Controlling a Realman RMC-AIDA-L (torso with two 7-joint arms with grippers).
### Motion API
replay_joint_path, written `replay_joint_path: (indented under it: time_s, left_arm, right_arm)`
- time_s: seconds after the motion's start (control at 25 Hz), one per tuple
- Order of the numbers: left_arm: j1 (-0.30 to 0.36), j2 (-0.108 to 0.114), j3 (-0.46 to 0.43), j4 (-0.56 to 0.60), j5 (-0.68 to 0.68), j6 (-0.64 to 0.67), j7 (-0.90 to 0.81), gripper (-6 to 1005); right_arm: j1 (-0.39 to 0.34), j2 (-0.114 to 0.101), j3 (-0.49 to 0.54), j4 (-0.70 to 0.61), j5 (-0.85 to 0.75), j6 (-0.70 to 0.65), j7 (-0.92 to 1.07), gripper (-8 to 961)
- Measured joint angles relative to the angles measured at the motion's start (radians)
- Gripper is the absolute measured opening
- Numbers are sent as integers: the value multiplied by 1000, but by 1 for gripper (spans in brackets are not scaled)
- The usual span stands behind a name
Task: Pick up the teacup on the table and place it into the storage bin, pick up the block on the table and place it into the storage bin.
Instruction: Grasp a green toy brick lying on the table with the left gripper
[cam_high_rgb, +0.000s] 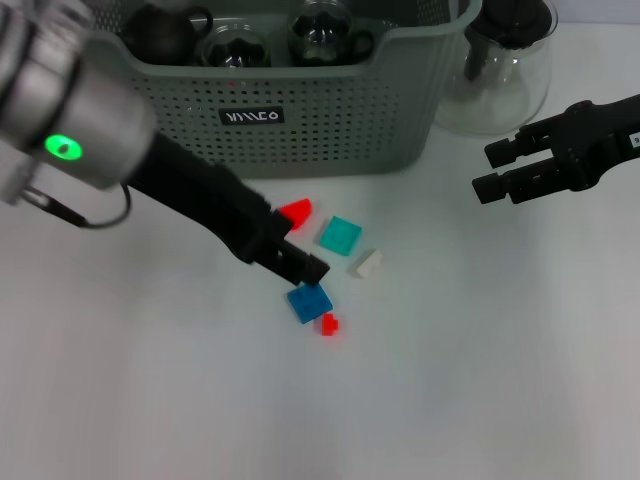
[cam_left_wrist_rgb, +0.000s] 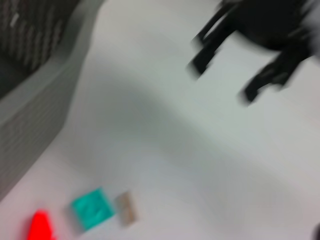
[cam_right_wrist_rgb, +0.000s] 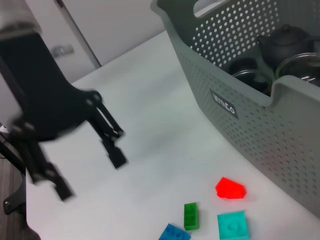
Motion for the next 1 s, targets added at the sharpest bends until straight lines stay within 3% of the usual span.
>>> replay_joint_path:
  time_s: [0.24, 0.44, 1.0]
  left_arm:
    - [-13, -6, 202, -117, 154, -263, -249, 740]
    - [-40, -8, 263, -196, 167, -391, -350, 737]
    - [-57, -11, 446, -207, 296, -484, -567, 737]
  right_arm:
    - [-2, 0, -3, 0, 0, 3, -15, 686]
    - [-2, 1, -5, -2, -1, 2, -25, 686]
    - [2, 2, -5, -3, -2, -5, -40, 686]
